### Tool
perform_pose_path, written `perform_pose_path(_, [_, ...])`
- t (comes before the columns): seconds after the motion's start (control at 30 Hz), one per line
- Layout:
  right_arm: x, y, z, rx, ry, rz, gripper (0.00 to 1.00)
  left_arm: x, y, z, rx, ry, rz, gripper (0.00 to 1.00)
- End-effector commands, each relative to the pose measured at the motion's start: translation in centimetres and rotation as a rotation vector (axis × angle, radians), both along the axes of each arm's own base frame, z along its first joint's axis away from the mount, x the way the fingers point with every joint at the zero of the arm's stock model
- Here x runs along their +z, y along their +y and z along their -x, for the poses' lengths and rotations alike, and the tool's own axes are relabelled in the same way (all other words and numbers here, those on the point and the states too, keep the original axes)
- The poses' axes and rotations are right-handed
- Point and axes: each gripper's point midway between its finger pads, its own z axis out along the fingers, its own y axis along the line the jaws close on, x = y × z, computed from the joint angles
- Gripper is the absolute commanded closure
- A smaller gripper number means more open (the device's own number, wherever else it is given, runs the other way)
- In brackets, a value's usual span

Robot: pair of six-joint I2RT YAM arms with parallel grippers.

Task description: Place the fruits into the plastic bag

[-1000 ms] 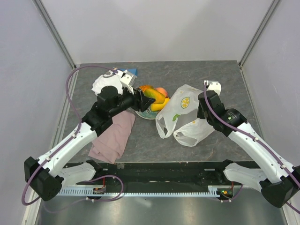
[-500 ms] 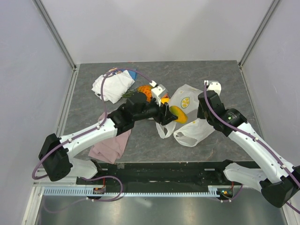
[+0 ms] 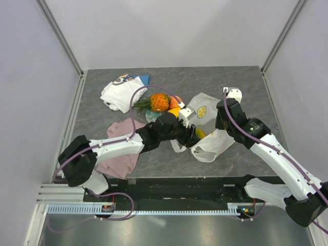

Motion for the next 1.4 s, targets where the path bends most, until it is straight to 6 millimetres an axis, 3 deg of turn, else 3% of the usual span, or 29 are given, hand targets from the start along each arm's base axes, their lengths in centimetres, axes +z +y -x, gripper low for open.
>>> perform_pose_path(0.0, [1.8,0.2,-0.2,0.000,-0.046,-0.040,1.00,0.8,-2.7,-0.4,0.027,-0.067,0.031,0.47])
perform_pose_path(0.13, [1.7,0.4,-0.2,0.005,-0.042,-0.041,1.00,0.0,-4.6,1.1,0.033,-0.131,-0.036,0.47])
perform_pose_path(0.63, [1.6,0.4,0.2,0.006,-0.039,-0.063,1.00,-3.3,-5.7,-2.4,0.192,-0.132,-0.110,0.44])
perform_pose_path(0.83, [1.2,0.5,0.1,0.007,-0.029,-0.060,1.00,-5.5,-6.6,-1.9,0.157,-0.090,-0.141,0.40])
perform_pose_path(1.13, [1.4,0.5,0.3,0.006,-0.033,-0.071,1.00,-7.0,-6.4,-2.7,0.170,-0.064,-0.171,0.25])
perform_pose_path(1.37, [1.1,0.4,0.4,0.005,-0.027,-0.067,1.00,-6.5,-6.3,-2.5,0.163,-0.066,-0.161,0.17])
